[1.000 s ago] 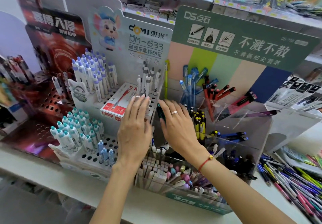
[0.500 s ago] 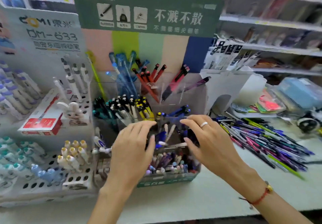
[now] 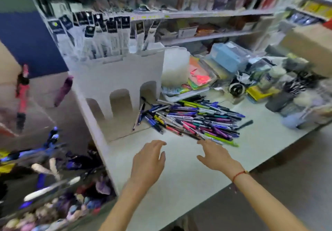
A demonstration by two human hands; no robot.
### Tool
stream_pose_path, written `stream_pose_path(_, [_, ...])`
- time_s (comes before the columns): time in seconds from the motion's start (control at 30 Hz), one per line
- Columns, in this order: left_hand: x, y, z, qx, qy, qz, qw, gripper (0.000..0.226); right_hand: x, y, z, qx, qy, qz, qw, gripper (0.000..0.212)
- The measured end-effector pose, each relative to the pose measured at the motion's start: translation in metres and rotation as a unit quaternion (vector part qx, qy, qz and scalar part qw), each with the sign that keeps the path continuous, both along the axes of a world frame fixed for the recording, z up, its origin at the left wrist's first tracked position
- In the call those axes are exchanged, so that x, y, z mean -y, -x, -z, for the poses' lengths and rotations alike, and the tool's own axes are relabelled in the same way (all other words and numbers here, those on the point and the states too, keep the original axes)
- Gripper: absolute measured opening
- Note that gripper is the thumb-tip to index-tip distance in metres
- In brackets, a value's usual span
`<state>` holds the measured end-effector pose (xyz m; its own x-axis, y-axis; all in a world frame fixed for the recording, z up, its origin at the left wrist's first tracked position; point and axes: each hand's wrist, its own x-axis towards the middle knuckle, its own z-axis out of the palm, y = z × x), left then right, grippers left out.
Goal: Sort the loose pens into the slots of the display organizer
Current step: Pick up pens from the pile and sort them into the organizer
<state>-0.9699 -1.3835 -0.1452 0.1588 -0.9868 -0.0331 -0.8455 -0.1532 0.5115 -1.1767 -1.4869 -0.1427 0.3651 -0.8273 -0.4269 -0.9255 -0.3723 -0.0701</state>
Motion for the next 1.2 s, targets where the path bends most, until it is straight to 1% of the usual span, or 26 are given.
stream_pose_path(0.1, [0.041,-0.001,0.044,-0.018,-0.037,-0.063,0.997,0.042,0.024,0.027,0.029,0.003,0.028,0.008,1.000,0.066])
stream_pose_path(0.17, [0.066,-0.009,0.066,-0.025,-0.052,-0.125,0.991,0.048,0.037,0.039,0.046,0.035,0.058,0.008,0.998,0.070])
stream_pose_path(0.27, [0.093,-0.019,0.083,-0.055,-0.057,-0.233,0.969,0.063,0.058,0.037,0.062,0.055,0.078,-0.040,0.995,0.073])
stream_pose_path(0.33, [0.102,-0.024,0.092,-0.068,-0.059,-0.286,0.954,0.070,0.071,0.022,0.069,0.062,0.105,-0.085,0.989,0.073])
stream_pose_path(0.4, [0.112,-0.029,0.100,-0.065,-0.057,-0.311,0.946,0.072,0.082,-0.002,0.072,0.092,0.133,-0.126,0.979,0.073])
stream_pose_path(0.53, [0.135,-0.037,0.107,-0.055,-0.045,-0.352,0.933,0.075,0.099,-0.064,0.077,0.138,0.123,-0.188,0.965,0.065])
stream_pose_path(0.6, [0.147,-0.037,0.108,-0.063,-0.027,-0.355,0.933,0.077,0.105,-0.087,0.088,0.140,0.119,-0.211,0.960,0.062])
stream_pose_path(0.67, [0.154,-0.037,0.111,-0.050,-0.025,-0.318,0.947,0.076,0.112,-0.093,0.102,0.127,0.122,-0.235,0.956,0.061])
stream_pose_path(0.73, [0.157,-0.037,0.114,-0.014,-0.050,-0.285,0.957,0.075,0.119,-0.084,0.115,0.090,0.144,-0.276,0.946,0.058])
stream_pose_path(0.8, [0.156,-0.038,0.116,0.001,-0.064,-0.271,0.960,0.074,0.123,-0.067,0.123,0.086,0.176,-0.301,0.933,0.054])
stream_pose_path(0.97, [0.136,-0.027,0.113,-0.081,0.007,-0.251,0.965,0.062,0.122,-0.034,0.140,0.091,0.207,-0.333,0.915,0.053])
stream_pose_path(1.1, [0.108,0.003,0.107,-0.126,0.008,-0.282,0.951,0.064,0.122,-0.028,0.141,0.099,0.215,-0.327,0.915,0.052])
stream_pose_path(1.2, [0.088,0.016,0.107,-0.157,0.031,-0.303,0.939,0.067,0.116,-0.033,0.129,0.139,0.220,-0.296,0.919,0.047])
